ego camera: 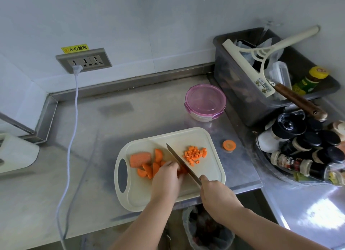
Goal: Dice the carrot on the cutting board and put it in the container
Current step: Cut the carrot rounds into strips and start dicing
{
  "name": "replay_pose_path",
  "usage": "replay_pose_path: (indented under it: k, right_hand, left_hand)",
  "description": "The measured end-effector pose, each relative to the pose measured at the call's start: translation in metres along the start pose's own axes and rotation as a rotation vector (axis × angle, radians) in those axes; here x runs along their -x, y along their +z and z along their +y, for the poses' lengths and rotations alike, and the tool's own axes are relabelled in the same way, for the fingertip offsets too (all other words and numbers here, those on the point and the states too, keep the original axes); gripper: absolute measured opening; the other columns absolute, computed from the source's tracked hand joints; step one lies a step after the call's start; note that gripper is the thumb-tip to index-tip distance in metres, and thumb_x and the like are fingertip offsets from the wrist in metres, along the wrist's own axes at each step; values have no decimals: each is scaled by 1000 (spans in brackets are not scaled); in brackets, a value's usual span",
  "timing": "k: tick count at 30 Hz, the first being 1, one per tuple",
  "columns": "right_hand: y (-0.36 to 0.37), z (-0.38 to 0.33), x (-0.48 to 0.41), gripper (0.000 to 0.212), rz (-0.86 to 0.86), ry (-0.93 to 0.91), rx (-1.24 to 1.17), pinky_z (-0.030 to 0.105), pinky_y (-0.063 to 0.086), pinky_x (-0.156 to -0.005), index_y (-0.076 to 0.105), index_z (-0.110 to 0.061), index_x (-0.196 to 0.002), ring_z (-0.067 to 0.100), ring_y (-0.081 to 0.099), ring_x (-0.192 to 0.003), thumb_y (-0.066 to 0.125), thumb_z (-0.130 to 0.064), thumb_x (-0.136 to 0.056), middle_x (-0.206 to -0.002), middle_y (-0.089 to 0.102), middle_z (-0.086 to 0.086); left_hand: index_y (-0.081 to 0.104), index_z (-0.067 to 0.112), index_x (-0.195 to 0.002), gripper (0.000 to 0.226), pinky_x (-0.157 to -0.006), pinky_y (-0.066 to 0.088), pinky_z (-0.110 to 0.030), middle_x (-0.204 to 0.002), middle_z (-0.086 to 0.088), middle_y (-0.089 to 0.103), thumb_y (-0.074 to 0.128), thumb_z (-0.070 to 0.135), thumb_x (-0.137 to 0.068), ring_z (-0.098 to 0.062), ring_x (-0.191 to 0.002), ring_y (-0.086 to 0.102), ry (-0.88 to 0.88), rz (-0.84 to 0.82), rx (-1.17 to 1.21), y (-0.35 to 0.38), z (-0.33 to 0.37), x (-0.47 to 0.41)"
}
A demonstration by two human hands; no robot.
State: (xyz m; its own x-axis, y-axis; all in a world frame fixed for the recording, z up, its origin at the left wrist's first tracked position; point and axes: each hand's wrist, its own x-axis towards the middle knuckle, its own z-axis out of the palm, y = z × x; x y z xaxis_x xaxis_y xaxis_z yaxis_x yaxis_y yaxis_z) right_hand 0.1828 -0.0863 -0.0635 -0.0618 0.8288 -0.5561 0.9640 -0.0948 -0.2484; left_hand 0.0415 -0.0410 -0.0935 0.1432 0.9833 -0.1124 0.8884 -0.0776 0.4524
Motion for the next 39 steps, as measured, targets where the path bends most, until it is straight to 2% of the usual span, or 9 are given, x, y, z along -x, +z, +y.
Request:
replay_pose_path:
  k: [1,6,10,14,19,23,26,32,39]
  right_hand:
    - [0,0,0,27,-10,6,-1,32,44,-70,41,-12,-125,27,62,-91,32,-16,-101,-98,57,7]
    - [4,4,-7,45,-47,-8,84,29,49,-61,30,-13,-138,18,55,-71,47,-12,-97,-92,52,1]
    - [-4,7,-13,23,27,23,-132,36,52,-66,42,-16,-123,25,62,-79,34,-18,-102,-88,55,3]
    - [-10,10,-10,22,75,17,-200,38,56,-65,45,-19,-118,23,63,-73,30,-23,-103,-86,60,4]
    - [-7,9,0,21,98,-25,-160,32,48,-55,44,-19,-119,22,60,-67,31,-21,-103,-75,54,-2]
    - [-6,6,6,25,85,-35,-172,31,52,-62,44,-20,-124,18,62,-70,31,-25,-104,-84,59,-1]
    - [-5,8,7,27,91,-29,-181,25,51,-60,43,-20,-128,14,62,-69,33,-27,-104,-86,58,-3]
    - [-5,12,5,28,86,1,-212,24,54,-64,44,-21,-128,11,63,-73,32,-30,-104,-92,59,-4]
    - [-6,11,4,28,93,-10,-232,24,53,-63,46,-22,-126,10,60,-69,30,-30,-104,-85,56,-5]
  left_hand:
    - [65,16,-103,17,-67,34,-14,-106,4,62,60,26,-90,-12,-94,61,2,-1,-3,0,0,0]
    - [66,17,-103,17,-66,36,-15,-106,5,62,60,27,-90,-11,-92,61,-6,-8,13,-1,0,-1]
    - [68,19,-99,15,-68,43,-20,-102,5,63,62,27,-89,-12,-90,60,-12,-16,42,-3,0,-1]
    - [68,20,-100,20,-71,48,-22,-100,8,63,65,34,-87,-10,-88,62,-38,-22,68,-4,-2,-1]
    - [68,23,-99,19,-71,48,-22,-101,11,63,61,38,-89,-9,-90,62,-24,-8,50,-11,-3,3]
    - [66,26,-102,15,-67,44,-19,-105,14,61,53,30,-94,-8,-92,60,6,35,-35,-19,-7,6]
    - [64,29,-106,18,-72,44,-20,-110,14,57,52,28,-94,-8,-96,58,19,24,-64,-20,-9,8]
    - [64,32,-115,26,-101,34,-25,-119,16,48,50,30,-93,-9,-112,48,96,-45,-144,-16,-5,8]
    - [60,34,-119,28,-101,33,-26,-120,15,49,51,33,-92,-12,-112,49,79,-73,-148,-17,3,4]
